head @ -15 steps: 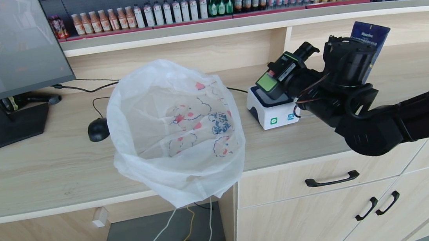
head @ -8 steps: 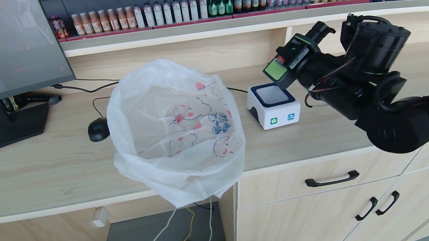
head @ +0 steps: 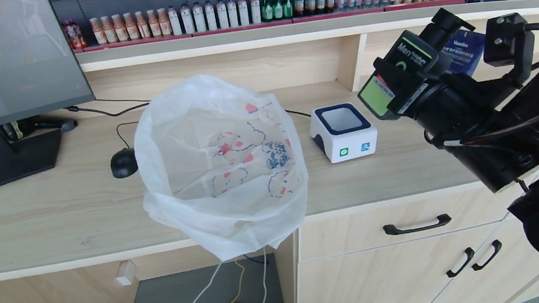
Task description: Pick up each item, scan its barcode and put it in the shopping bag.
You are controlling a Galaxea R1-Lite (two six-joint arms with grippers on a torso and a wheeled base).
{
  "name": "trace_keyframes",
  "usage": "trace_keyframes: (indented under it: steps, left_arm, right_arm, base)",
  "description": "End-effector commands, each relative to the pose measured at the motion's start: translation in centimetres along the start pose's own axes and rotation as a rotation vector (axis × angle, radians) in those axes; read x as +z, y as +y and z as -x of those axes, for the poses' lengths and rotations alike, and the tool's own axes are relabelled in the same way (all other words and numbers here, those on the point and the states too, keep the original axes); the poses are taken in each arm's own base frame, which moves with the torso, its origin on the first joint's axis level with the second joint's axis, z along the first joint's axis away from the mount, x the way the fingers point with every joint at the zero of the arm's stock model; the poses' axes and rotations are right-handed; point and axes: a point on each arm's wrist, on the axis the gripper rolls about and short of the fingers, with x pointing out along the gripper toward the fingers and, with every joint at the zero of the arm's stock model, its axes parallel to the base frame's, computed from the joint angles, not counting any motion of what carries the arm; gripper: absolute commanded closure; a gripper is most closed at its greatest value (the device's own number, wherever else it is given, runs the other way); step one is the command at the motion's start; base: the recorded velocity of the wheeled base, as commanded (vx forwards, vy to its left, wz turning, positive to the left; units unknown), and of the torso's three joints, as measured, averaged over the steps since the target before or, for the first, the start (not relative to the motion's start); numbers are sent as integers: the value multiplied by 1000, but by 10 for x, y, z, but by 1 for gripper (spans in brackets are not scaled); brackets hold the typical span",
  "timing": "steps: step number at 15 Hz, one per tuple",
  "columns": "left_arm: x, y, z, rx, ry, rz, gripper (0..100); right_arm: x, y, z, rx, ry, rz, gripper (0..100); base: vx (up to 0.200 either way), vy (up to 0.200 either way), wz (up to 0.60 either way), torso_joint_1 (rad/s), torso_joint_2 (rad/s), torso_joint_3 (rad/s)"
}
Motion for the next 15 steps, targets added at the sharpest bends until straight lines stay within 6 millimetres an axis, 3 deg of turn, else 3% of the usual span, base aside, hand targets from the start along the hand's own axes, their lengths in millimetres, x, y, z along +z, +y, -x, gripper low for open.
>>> trace_keyframes:
  steps: [1, 5, 7, 15]
  left_arm:
    - [0, 0, 0, 0, 0, 0, 0]
    - [0, 0, 0, -2, 0, 0, 0]
    - [0, 0, 0, 0, 0, 0, 0]
    - [0, 0, 0, -2, 0, -2, 0]
  right_arm:
    - [-8, 1, 29, 79, -7, 111, 100]
    - [-11, 0, 73, 305, 84, 315, 100]
    - [-13, -3, 85, 336, 114, 333, 100]
    - [-1, -15, 63, 163, 42, 304, 100]
  base:
    - [0, 0, 0, 0, 0, 0]
    - [0, 0, 0, 0, 0, 0]
    - [0, 0, 0, 0, 0, 0]
    - [0, 0, 0, 0, 0, 0]
